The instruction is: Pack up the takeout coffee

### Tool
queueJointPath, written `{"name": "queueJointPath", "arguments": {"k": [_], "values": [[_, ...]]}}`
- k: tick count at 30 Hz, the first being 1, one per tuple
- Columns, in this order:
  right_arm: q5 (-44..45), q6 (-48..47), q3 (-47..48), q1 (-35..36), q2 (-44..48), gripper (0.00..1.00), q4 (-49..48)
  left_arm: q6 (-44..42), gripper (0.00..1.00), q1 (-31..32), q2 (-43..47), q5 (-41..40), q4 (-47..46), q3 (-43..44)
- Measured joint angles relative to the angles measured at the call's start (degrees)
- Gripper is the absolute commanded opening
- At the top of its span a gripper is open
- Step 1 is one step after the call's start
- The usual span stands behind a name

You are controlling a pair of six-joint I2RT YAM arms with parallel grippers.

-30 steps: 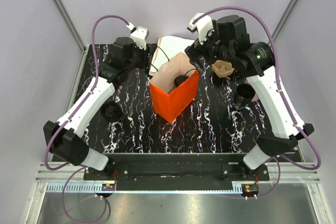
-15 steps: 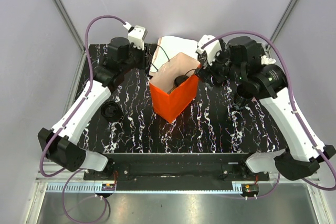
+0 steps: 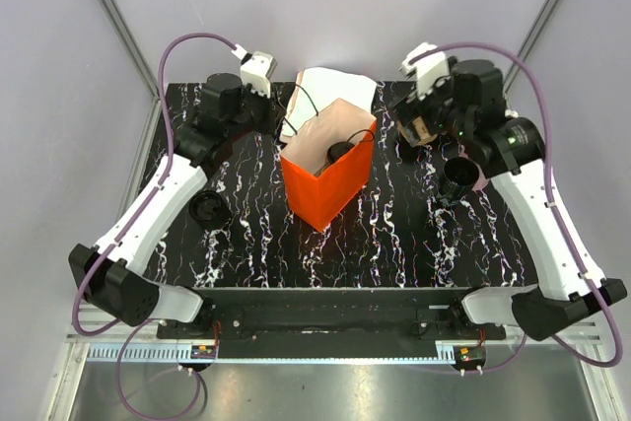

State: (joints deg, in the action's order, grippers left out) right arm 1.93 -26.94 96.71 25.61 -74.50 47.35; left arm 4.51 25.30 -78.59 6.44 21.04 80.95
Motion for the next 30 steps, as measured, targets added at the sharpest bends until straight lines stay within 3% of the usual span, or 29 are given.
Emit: {"name": "queueJointPath", "arguments": {"k": [4, 7, 15, 22, 27, 30], "values": [[1.51, 3.5, 0.72, -7.39, -1.22, 0.99, -2.45, 0.11, 0.27, 0.0, 0.61, 0.83, 0.0, 0.0], [1.46, 6.14, 0.76, -12.39, -2.19, 0.97, -3.58, 0.31, 0.37, 0.0, 1.38, 1.53, 0.0, 0.0], [-2.4, 12.76, 0.79, -28.7, -7.91, 0.82, -6.21, 0.83, 0.59, 0.0, 3.23, 4.0, -0.04, 0.0], [-7.48, 14.32, 0.55, -35.04, -12.09, 0.7, -7.43, 1.88, 0.78, 0.0, 3.28, 6.56, -0.13, -0.2], [-12.7, 13.2, -2.73, -36.7, -12.28, 0.62, -8.81, 2.38, 0.96, 0.0, 3.28, 7.5, -0.02, -0.98], [-15.04, 12.39, -4.52, -36.48, -12.92, 0.59, -9.03, 2.84, 0.99, 0.0, 3.28, 7.98, -0.17, -0.98]]}}
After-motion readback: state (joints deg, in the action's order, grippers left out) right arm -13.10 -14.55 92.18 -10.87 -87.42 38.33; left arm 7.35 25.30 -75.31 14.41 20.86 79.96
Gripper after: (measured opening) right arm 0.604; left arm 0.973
